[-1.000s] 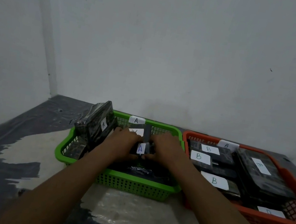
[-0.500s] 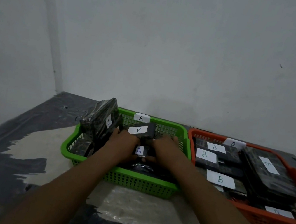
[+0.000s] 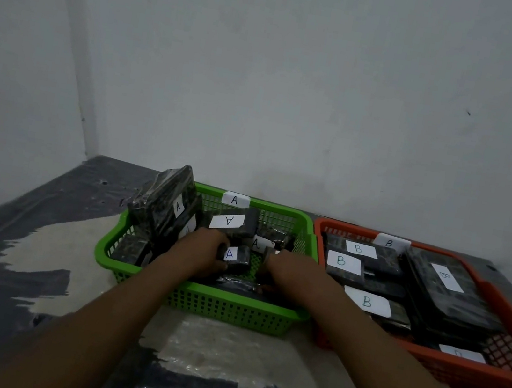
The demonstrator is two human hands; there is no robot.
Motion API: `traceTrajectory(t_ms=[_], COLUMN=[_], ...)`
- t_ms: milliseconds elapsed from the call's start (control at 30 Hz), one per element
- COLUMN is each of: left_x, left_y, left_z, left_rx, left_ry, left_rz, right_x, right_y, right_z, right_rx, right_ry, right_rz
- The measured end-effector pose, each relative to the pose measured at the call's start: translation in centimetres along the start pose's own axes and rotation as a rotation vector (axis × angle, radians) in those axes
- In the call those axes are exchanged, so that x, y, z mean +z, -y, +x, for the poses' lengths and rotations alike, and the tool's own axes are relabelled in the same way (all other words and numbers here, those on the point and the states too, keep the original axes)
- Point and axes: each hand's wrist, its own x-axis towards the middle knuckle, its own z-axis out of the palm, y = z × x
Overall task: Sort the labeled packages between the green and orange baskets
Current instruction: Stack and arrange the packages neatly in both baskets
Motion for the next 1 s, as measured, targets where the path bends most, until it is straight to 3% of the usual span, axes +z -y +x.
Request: traceTrajectory(t_ms=[233,367,467,533,633,833,900,1000], left_x=[-0.2,-1.4,-2.9,-3.2,-2.9,-3.3,-3.5,-3.4], left_y=[0.3,1.0,1.3,1.3,1.3,1.1,1.1,1.0], left_z=[-0.4,-0.9,-1.6,-2.0,-2.1,-2.6,-3.2,-4.1], left_rx=[0.002,0.116,0.248,0.321,0.368,0.438,0.523,0.647], left_ry=[-0.087,-0.209,-0.137,-0.063,-0.085,-0.258,-0.358,-0.591], left_rz=[0.021,-0.175,-0.334,-0.27,-0.239,-0.362,-0.277,0.051], right_x=[-0.6,-2.2,-3.0,-3.0,-2.5,-1.7,-1.4,-1.0], right_y=[-0.3,-1.4,-2.3,-2.8,-3.1,-4.2,-4.5,-4.6], right_z=[-0.6,-1.6,-2.4,-2.8,-3.3,-4.0,-4.3,-4.7], right_rx=[-0.015,-0.034,-0.071,-0.093,-0.107,-0.108,-0.106,-0.119], right_ry=[-0.01,-0.136,-0.259,-0.321,-0.388,-0.38,-0.371,-0.389], right_rz=[0.109,0.212,0.257,0.304,0.368,0.447,0.499,0.593])
